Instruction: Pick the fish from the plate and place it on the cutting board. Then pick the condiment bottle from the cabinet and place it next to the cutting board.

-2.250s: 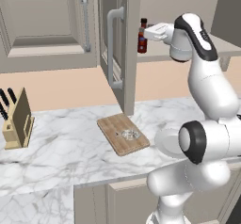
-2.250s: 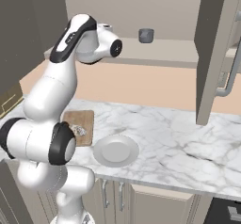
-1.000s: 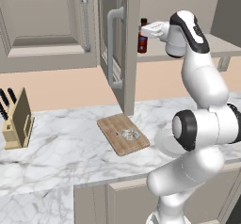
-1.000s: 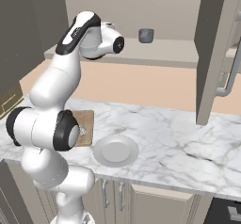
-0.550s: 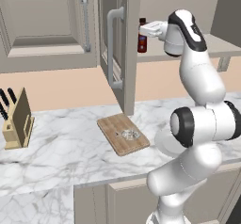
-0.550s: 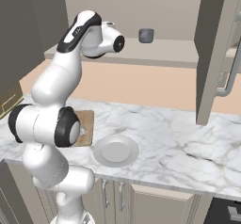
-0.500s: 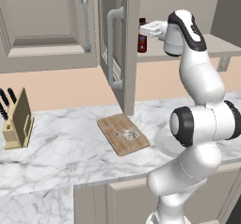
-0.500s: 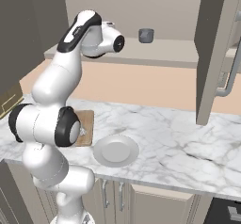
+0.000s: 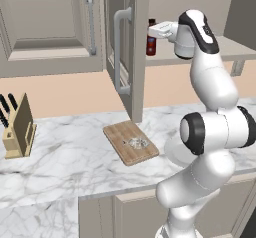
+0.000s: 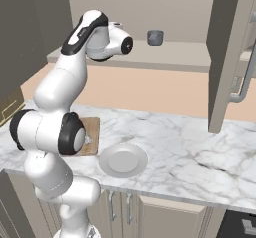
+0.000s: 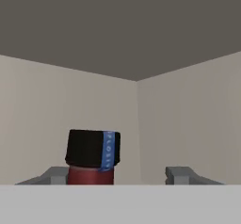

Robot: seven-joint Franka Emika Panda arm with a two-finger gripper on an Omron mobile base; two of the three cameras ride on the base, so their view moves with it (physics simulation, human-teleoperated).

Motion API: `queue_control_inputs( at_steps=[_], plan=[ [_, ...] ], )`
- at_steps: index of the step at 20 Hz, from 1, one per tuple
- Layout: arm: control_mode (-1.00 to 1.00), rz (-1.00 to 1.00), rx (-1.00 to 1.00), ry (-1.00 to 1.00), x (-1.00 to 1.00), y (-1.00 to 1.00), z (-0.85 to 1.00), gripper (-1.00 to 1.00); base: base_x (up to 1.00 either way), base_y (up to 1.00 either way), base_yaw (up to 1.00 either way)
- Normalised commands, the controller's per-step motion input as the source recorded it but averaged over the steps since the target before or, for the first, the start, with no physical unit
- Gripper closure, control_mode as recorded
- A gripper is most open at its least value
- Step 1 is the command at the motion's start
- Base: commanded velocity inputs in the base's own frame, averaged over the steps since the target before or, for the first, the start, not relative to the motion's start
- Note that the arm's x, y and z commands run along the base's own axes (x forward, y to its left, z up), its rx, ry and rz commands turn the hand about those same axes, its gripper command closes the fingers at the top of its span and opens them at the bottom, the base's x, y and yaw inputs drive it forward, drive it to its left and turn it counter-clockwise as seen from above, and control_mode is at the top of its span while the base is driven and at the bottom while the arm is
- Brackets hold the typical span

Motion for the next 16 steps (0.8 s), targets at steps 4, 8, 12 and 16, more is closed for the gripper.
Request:
queue_control_inputs(
  at_steps=[4, 8, 12, 16],
  plan=[
    [-1.00, 0.00, 0.00, 0.00, -0.12, 0.00, 0.00, 1.00, 0.00, 0.00, 0.00],
    [-1.00, 0.00, 0.00, 0.00, -0.25, 0.00, 0.01, 1.00, 0.00, 0.00, 0.00],
    [-1.00, 0.00, 0.00, -0.01, -0.39, 0.00, 0.15, 1.00, 0.00, 0.00, 0.00],
    [-1.00, 0.00, 0.00, -0.05, -0.47, 0.00, 0.22, 1.00, 0.00, 0.00, 0.00]
  ],
)
